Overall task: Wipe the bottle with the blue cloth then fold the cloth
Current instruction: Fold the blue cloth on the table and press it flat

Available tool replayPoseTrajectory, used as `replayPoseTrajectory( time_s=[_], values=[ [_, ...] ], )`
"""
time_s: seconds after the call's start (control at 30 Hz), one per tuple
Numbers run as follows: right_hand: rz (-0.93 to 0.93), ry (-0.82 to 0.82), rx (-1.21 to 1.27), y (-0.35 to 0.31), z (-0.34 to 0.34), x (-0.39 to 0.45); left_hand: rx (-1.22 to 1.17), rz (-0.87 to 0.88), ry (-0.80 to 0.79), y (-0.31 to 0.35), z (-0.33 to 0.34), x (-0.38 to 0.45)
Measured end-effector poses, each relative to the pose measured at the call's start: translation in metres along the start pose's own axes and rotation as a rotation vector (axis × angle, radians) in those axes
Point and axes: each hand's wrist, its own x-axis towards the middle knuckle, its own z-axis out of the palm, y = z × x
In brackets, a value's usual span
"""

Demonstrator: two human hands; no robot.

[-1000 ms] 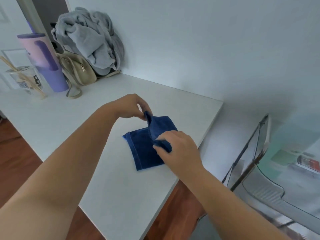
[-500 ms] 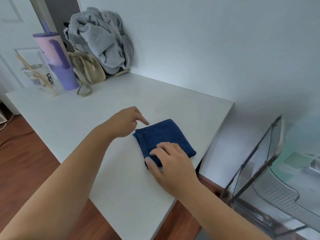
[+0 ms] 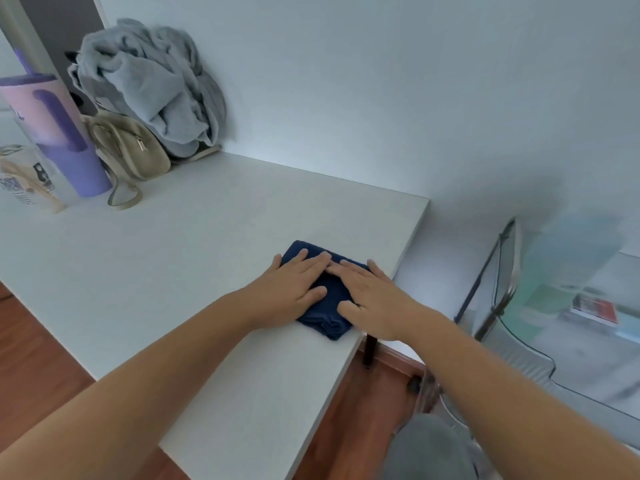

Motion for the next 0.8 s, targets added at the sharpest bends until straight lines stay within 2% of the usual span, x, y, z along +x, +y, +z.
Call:
replayPoseTrajectory(
  time_s=[0.13,0.33,0.43,0.6,0.8],
  values=[
    [0.067,-0.039,0.02,0.03,-0.015,0.008,0.022,-0.111,-0.036,0.014,0.006,0.019],
    [0.101,-0.065,0.043,0.046,-0.023,0.016,0.038,-0.148,-0.036,0.022,0.004,0.04],
    [0.124,-0.06,-0.017,0.043,-0.025,0.013,0.03,-0.152,-0.025,0.023,0.004,0.04],
    [0.195,0.081,-0.067,0.014,0.001,-0.005,0.017,-0.146,-0.007,0.021,0.006,0.037],
    [0.283,0.034,-0.061,0.006,0.002,-0.009,-0.003,-0.139,-0.017,0.019,0.002,0.034]
  ],
)
